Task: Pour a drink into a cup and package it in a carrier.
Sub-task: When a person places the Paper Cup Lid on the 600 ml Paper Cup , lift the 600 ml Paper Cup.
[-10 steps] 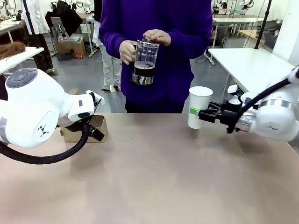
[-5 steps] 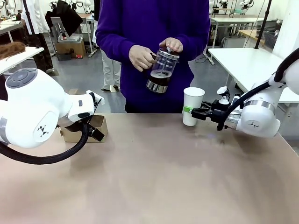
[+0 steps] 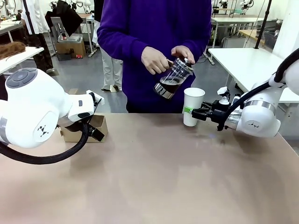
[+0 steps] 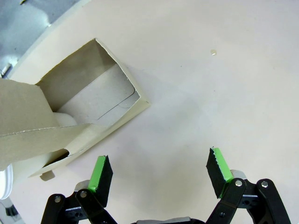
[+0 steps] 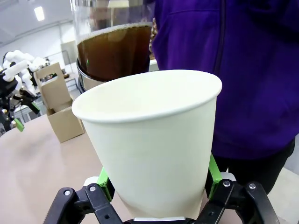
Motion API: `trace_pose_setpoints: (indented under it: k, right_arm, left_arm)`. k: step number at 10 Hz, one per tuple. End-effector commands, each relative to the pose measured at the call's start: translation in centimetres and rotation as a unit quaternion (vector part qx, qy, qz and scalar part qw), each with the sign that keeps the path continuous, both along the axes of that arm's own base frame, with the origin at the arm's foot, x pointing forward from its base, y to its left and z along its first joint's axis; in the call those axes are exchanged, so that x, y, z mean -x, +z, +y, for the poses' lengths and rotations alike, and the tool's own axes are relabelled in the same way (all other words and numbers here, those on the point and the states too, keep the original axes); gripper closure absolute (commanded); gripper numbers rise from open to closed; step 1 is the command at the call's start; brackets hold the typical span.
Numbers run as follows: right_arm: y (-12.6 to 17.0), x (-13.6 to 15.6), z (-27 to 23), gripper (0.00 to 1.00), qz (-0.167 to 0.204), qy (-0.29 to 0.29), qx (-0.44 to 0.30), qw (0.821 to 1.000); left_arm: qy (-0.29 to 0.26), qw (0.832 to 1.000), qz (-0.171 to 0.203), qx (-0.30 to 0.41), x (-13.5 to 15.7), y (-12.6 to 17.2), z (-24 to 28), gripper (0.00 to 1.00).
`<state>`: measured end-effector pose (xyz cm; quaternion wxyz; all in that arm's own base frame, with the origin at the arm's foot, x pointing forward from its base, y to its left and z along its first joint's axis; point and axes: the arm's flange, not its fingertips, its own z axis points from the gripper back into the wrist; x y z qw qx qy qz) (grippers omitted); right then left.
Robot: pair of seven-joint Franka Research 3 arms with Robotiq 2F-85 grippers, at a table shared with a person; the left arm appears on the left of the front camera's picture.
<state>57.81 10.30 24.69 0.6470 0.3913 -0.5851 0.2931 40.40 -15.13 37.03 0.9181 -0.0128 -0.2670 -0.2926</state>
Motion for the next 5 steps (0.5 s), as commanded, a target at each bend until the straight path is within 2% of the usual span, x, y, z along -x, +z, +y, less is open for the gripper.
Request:
trace_pose_setpoints:
  k: [1, 5]
  right_arm:
    - [0.09, 0.28, 0.25, 0.13, 0.002, -0.002, -0.003, 1.000]
    - [0.09, 0.28, 0.25, 0.13, 0.002, -0.002, -0.003, 1.000]
  left_arm:
    - [0.000, 1.000, 0.000, 0.001, 0.03, 0.03, 0.01, 0.00]
    - [0.000, 1.000, 0.000, 0.001, 0.03, 0.03, 0.01, 0.00]
